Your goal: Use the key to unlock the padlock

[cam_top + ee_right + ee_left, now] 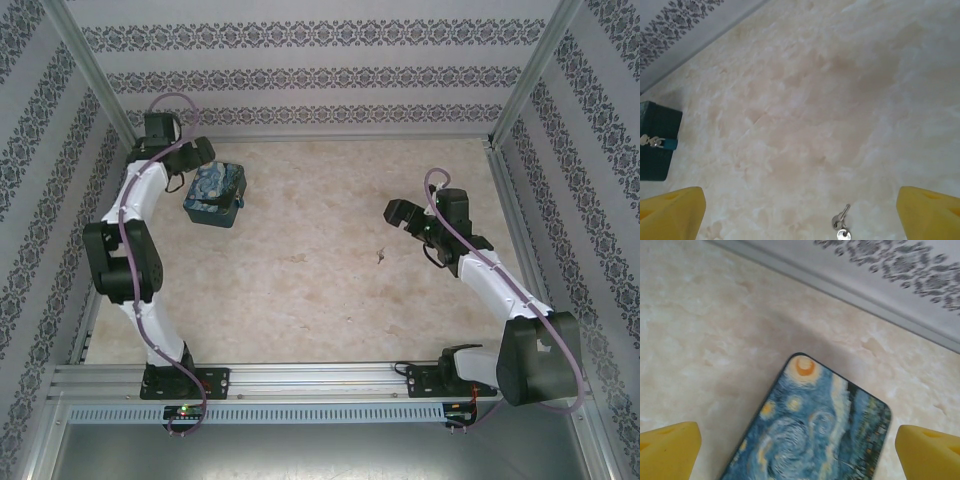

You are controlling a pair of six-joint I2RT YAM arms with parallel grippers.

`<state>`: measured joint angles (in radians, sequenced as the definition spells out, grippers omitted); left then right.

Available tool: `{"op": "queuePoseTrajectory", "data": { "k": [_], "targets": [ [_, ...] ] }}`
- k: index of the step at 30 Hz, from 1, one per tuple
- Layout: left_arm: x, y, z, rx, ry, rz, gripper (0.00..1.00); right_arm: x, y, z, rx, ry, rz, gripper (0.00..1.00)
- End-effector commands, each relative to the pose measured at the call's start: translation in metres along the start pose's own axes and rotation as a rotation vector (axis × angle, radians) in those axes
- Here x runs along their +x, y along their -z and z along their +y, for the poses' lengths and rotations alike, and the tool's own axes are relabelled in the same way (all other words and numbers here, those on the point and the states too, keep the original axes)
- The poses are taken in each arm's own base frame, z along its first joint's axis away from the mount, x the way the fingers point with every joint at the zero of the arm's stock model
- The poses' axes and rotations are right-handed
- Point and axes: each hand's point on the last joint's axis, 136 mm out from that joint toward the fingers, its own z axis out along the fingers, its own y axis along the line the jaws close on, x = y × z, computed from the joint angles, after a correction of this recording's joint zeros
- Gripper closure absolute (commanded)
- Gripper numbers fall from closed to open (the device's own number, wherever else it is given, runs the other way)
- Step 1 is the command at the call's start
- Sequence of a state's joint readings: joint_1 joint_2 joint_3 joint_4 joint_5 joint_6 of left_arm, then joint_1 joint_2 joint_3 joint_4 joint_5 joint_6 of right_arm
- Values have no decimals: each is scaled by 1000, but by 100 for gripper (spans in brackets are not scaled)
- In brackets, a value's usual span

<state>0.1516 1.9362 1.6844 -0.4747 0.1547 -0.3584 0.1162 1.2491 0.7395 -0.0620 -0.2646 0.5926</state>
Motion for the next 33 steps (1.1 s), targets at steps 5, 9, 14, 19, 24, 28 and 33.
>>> {"op": "queuePoseTrajectory", "data": {
  "k": [5, 9, 14, 19, 24, 28, 33],
  "targets": [
    [17, -31, 11, 39, 77, 172, 0, 7, 2, 11, -29, -67, 51, 3],
    [27, -51, 4, 91, 98, 223, 1, 8, 2, 11, -23, -60, 61, 3],
    [39, -67, -21, 182, 105, 267, 3, 5, 9, 10, 0, -49, 46, 3],
    [52, -68, -74, 304, 39, 300, 3, 7, 11, 9, 4, -51, 48, 2],
    [78, -59, -144, 443, -47, 352, 3, 10, 12, 8, 8, -62, 50, 2],
    [113, -43, -207, 553, -137, 398, 3, 11, 12, 10, 1, -69, 46, 2],
    [153, -6, -276, 680, -246, 442, 4, 6, 6, 18, -7, -65, 47, 2]
  ]
}}
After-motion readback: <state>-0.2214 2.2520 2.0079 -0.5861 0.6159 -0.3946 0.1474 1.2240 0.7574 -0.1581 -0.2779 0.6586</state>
